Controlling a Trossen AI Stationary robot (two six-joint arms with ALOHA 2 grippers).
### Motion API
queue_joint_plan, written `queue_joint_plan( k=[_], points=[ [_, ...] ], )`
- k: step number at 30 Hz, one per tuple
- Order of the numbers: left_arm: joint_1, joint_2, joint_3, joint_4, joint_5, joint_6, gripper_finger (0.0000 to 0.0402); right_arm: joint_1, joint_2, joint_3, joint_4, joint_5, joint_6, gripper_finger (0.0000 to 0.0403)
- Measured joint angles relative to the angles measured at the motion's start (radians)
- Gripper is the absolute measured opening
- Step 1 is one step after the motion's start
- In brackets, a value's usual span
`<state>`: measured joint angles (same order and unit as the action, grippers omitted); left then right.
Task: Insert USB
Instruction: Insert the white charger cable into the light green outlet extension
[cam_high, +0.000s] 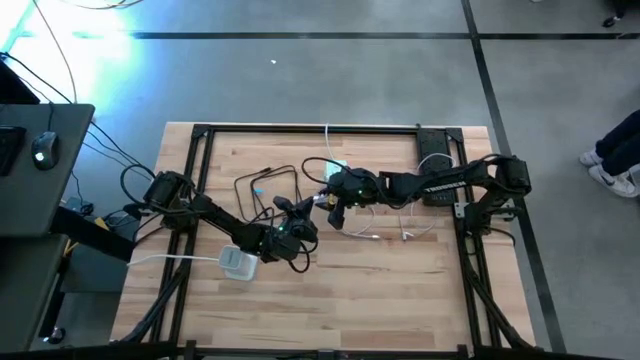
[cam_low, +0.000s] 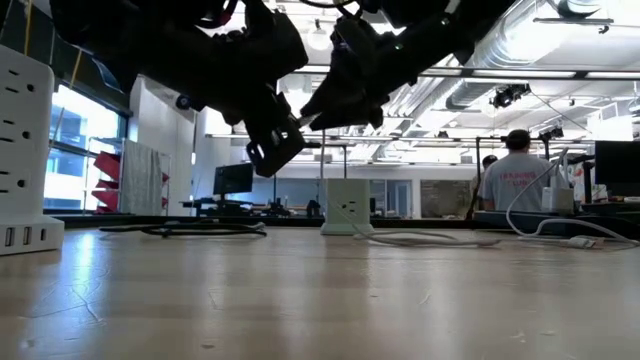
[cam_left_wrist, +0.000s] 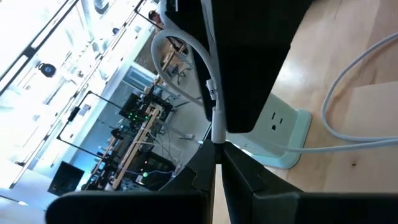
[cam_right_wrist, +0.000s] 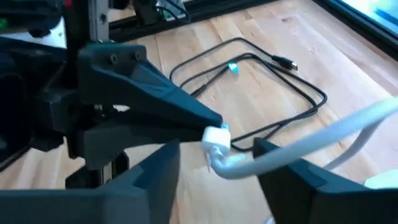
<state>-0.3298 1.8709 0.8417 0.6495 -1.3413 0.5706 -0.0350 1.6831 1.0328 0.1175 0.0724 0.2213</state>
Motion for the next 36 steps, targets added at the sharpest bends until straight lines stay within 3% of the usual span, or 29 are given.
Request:
queue_joint_plan(
  k=[3, 6, 12, 29, 36],
  points=[
    [0.000, 0.000, 0.000, 0.000, -0.004, 0.002, 0.0000, 0.012, 0.015, 0.000, 0.021, 0.034, 0.025, 0.0232],
    [0.000, 0.000, 0.000, 0.000, -0.004, 0.002, 0.0000, 0.017, 0.025, 0.000, 0.022, 0.068, 0.042, 0.0227],
    [-0.005, 0.000, 0.000, -0.001, -0.004, 0.001, 0.0000, 0.016, 0.026, 0.000, 0.050, 0.117, 0.042, 0.0180],
    [-0.004, -0.001, 0.000, -0.004, -0.007, 0.000, 0.0000, 0.016, 0.026, 0.000, 0.040, 0.115, 0.042, 0.0028],
    [-0.012, -0.002, 0.001, -0.008, -0.002, 0.016, 0.0000, 0.014, 0.024, 0.000, 0.017, 0.111, -0.042, 0.0002]
  ],
)
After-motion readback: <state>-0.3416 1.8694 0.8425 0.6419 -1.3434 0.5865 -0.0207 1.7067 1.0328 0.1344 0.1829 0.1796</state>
